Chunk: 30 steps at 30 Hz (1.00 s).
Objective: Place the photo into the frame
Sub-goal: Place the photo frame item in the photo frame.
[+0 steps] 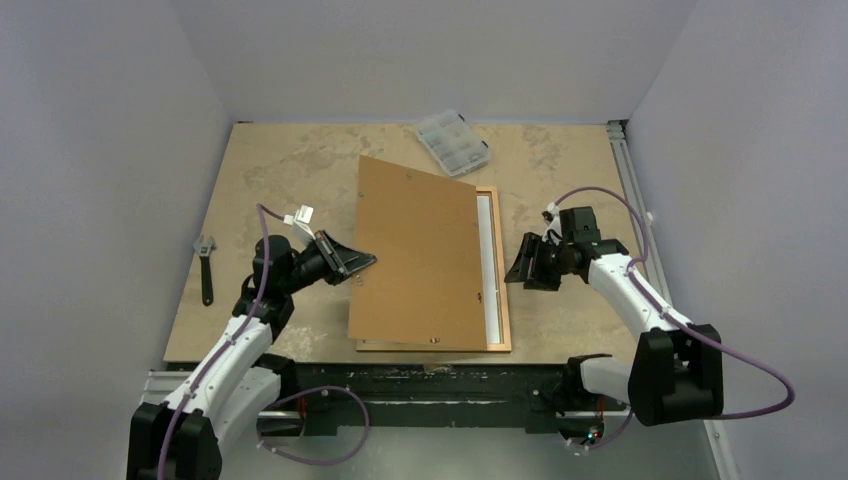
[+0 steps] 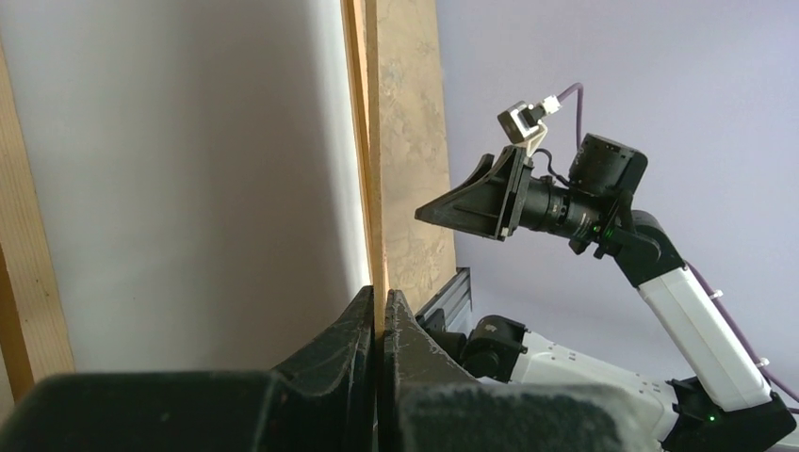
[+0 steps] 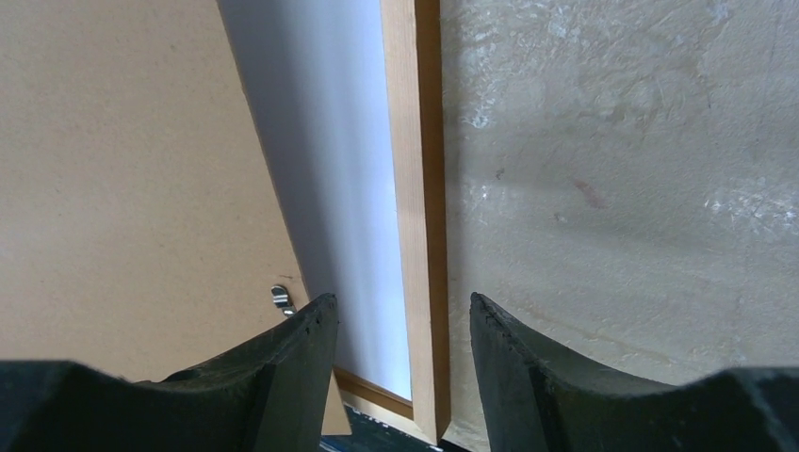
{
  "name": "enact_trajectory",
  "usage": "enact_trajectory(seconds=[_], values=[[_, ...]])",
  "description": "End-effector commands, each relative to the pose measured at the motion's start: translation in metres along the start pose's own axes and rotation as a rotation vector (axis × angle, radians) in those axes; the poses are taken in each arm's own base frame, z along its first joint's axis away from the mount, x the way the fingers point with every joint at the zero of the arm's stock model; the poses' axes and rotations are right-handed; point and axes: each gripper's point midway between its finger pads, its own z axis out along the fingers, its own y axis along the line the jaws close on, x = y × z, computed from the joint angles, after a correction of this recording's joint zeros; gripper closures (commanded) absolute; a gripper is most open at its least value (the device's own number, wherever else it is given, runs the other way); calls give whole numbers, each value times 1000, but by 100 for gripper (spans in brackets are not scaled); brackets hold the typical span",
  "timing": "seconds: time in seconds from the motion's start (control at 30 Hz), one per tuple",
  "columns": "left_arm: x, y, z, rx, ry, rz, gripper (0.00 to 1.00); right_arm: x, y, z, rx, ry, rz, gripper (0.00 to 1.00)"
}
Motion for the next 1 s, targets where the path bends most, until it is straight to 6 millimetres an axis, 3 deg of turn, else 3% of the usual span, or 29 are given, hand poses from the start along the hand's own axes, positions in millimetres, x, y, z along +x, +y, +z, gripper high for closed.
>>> enact_trajectory(seconds=[0.0,0.37,0.97], values=[[-18,-37,2,167,-60,57,100,-1,-4,12,12,-3,-2,48],[-26,-24,20,152,-54,32,100,-4,-5,24,9,9,6,54],[-16,-3,62,182,24,-35,100,7,-12,45,-7,66,35,54]])
